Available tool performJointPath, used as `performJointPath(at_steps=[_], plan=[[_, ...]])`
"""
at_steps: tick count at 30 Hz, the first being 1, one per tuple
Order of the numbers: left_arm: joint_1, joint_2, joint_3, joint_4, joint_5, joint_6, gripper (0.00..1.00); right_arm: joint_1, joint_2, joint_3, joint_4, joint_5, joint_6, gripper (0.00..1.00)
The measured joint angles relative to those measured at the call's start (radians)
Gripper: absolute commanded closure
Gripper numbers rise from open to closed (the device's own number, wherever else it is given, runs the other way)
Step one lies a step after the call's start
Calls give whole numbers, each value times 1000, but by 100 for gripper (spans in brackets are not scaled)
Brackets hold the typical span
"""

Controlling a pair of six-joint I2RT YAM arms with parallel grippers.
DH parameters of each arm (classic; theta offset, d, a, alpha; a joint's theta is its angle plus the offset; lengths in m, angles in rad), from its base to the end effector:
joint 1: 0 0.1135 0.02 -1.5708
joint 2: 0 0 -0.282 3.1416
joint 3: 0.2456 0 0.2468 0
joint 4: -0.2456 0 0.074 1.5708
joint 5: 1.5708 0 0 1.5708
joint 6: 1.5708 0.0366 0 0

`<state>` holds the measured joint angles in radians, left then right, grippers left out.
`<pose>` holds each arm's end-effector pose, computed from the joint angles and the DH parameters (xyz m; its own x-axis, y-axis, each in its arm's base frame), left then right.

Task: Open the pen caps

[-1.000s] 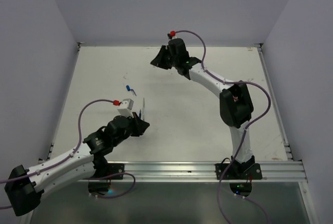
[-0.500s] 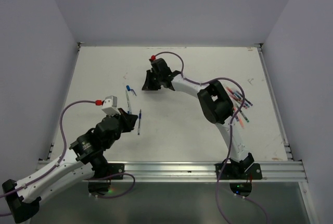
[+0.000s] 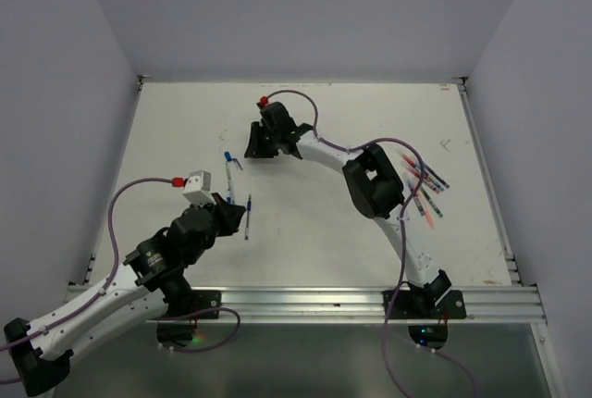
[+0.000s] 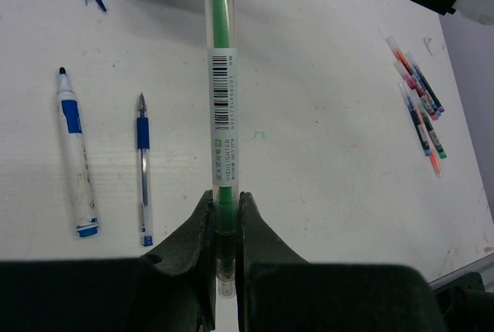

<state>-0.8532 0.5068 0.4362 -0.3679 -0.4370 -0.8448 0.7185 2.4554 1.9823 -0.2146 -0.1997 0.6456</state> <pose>0.0863 -0.0753 0.2478 -0.5074 -0.4491 -0.7355 0.0771 0.8264 -0.5578 0.4194 0.3764 0.1668 -0.8393 0.0495 -0.5414 -0.3200 0.7601 0.5655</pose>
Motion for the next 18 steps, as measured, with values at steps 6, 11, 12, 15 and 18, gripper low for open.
performJointPath(at_steps=[6,11,12,15,18], plan=[[0,-1,0,0,18,2,100,3,46,70,-24,4,1,62],[0,0,0,1,29,12,100,8,46,68,-31,25,2,61],[0,3,0,3,33,18,100,9,38,53,-24,31,2,61],[0,40,0,21,57,24,100,10,-14,-22,-16,66,4,55],[0,139,0,54,93,26,100,12,-110,-121,-47,132,-1,38]])
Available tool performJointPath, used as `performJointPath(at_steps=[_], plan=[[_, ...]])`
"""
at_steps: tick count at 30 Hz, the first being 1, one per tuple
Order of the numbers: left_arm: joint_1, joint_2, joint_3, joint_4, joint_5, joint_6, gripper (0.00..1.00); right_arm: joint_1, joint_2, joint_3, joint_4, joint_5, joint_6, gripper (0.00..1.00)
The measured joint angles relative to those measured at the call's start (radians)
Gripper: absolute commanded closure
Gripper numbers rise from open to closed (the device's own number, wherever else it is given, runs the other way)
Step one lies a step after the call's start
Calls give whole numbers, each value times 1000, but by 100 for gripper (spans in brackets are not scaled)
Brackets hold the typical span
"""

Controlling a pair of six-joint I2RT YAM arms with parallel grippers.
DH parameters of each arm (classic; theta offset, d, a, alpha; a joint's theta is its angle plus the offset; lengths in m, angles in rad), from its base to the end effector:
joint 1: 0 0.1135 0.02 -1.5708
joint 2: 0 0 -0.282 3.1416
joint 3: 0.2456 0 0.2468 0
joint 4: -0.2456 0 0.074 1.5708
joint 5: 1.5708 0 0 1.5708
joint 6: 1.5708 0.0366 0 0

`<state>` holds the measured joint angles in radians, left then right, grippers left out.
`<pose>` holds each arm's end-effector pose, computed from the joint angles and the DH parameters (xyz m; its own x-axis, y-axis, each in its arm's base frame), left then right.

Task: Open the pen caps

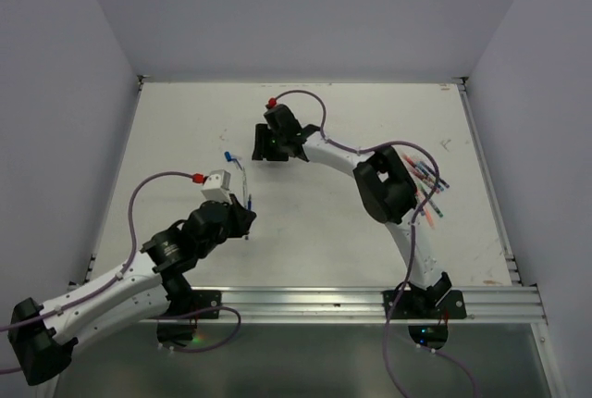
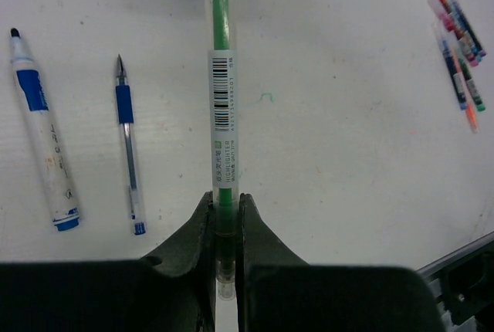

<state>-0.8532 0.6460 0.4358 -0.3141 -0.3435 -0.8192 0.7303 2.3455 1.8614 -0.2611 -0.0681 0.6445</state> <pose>0.0983 -0.0939 0.2377 -0.6030 -0.3553 -0.7143 0.1130 0.8483 -0.5173 0.3994 0.3609 0.1818 -0.8261 0.0649 -0.5598 -0.2583 0.8393 0.4784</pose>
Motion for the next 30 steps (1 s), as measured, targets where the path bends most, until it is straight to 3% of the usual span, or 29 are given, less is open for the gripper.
performJointPath(at_steps=[3,11,14,20,24,30], plan=[[0,114,0,34,35,-2,100,-1,-132,-77,-74,97,-14,24],[0,388,10,104,69,-19,100,-65,-572,-283,-293,366,-13,20],[0,452,21,124,72,-24,100,-117,-650,-312,-402,491,-18,18],[0,537,37,142,70,-39,100,-228,-747,-494,-519,586,-63,12],[0,583,43,138,70,-58,95,-291,-845,-604,-547,607,-104,6],[0,573,36,134,68,-81,77,-374,-914,-625,-539,596,-136,1]])
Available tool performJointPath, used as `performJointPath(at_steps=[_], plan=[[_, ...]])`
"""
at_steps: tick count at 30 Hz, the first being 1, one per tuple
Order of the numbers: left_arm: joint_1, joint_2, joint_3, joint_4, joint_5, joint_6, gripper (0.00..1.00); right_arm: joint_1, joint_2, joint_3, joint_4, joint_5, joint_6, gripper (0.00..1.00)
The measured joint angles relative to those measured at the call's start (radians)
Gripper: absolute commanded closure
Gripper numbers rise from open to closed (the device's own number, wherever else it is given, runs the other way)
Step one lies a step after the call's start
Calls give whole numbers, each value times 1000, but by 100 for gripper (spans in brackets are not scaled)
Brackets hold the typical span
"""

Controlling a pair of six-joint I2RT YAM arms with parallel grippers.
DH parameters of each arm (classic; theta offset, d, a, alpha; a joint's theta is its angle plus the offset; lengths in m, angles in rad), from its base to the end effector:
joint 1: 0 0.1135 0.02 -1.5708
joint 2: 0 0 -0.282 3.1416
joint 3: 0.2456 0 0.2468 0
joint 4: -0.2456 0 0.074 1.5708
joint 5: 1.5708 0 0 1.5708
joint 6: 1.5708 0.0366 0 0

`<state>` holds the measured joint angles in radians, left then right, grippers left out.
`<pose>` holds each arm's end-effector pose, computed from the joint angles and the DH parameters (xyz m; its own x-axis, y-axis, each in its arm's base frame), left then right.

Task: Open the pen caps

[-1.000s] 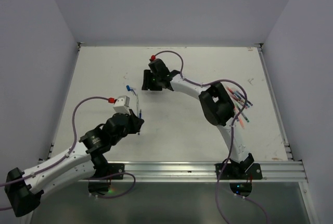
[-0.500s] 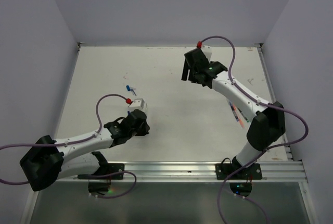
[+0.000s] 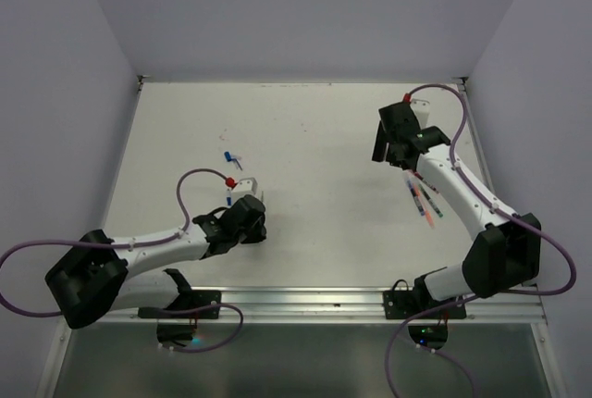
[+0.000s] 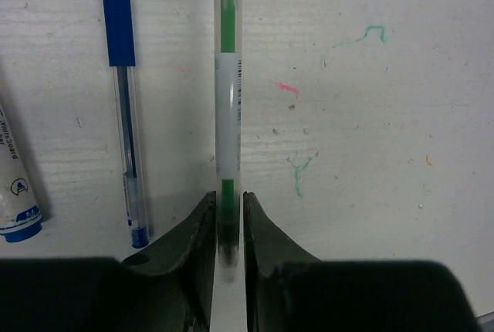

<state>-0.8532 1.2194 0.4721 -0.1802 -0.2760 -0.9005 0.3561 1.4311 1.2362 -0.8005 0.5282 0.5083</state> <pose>0.1422 -0.1478 0.1722 -0.8107 -0.2178 -0.5435 -0.0288 0.9419 -0.3346 0.2733 0.0820 0.3167 -0.7084 0.1850 -0.6812 0.3442 0.9331 -0.1045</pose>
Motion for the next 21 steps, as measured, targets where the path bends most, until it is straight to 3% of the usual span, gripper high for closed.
performJointPath(at_steps=[4,16,21], plan=[[0,-24,-18,-2,-1,-10,69,-23,0,-17,-1,-20,-10,1],[0,-156,-17,-74,-38,-22,60,-82,21,-44,2,-102,-30,2],[-1,-249,15,-71,-29,9,59,-125,60,-47,4,-130,-32,17]])
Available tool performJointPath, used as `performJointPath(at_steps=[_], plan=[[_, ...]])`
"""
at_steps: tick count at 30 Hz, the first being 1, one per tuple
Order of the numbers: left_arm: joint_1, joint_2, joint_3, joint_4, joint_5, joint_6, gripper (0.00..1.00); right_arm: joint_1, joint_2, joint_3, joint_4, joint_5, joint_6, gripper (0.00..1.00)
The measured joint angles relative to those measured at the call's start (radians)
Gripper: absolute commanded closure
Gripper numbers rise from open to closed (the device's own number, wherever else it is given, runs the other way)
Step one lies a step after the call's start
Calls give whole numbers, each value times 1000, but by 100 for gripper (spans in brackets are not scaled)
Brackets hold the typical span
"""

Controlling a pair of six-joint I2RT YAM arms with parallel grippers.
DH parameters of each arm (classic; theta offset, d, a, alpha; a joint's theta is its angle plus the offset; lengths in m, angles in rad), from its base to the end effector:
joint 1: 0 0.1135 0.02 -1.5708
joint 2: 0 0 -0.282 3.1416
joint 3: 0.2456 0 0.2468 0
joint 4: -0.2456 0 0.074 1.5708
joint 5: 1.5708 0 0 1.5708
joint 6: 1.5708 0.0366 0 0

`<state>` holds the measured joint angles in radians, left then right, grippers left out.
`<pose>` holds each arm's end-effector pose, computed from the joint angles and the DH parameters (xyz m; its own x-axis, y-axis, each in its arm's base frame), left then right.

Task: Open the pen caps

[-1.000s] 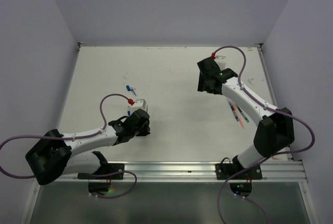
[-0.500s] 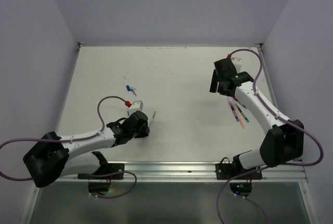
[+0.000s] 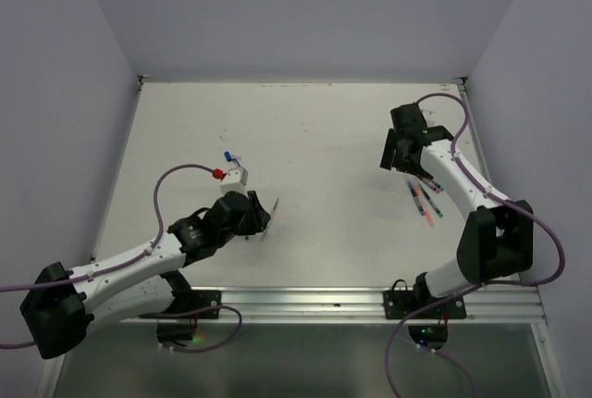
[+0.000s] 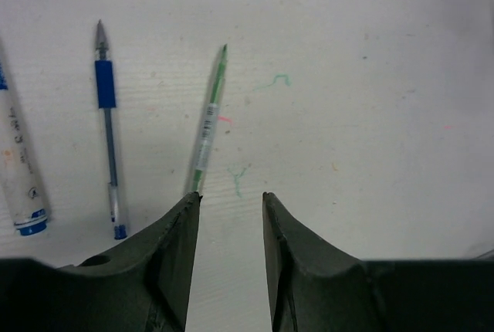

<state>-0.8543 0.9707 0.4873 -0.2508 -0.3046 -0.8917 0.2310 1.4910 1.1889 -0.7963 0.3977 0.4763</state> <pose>0.1274 -0.1296 0.2151 -0.7224 -0.3008 -0.6226 0.0176 0.8921 -0.4515 0.2884 0.0533 0.2847 -0.7885 0.2488 -0.5625 0.3623 0.9269 -0.0979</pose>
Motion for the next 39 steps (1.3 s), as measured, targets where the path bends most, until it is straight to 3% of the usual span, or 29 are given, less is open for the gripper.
performJointPath(at_steps=[5,10,14,19,31,39], plan=[[-10,16,14,121,69,48,59,-43,55,-4,11,-30,-4,29],[-20,164,19,242,146,66,59,-82,74,-38,48,-55,-23,54],[-30,219,5,331,197,66,59,-138,118,-64,88,-84,-43,56],[-32,233,-7,396,232,76,58,-190,195,-107,137,-106,-70,50],[-32,237,-8,446,250,111,57,-196,234,-153,206,-137,-110,56],[-32,236,-20,452,253,118,57,-200,239,-158,254,-188,-123,80]])
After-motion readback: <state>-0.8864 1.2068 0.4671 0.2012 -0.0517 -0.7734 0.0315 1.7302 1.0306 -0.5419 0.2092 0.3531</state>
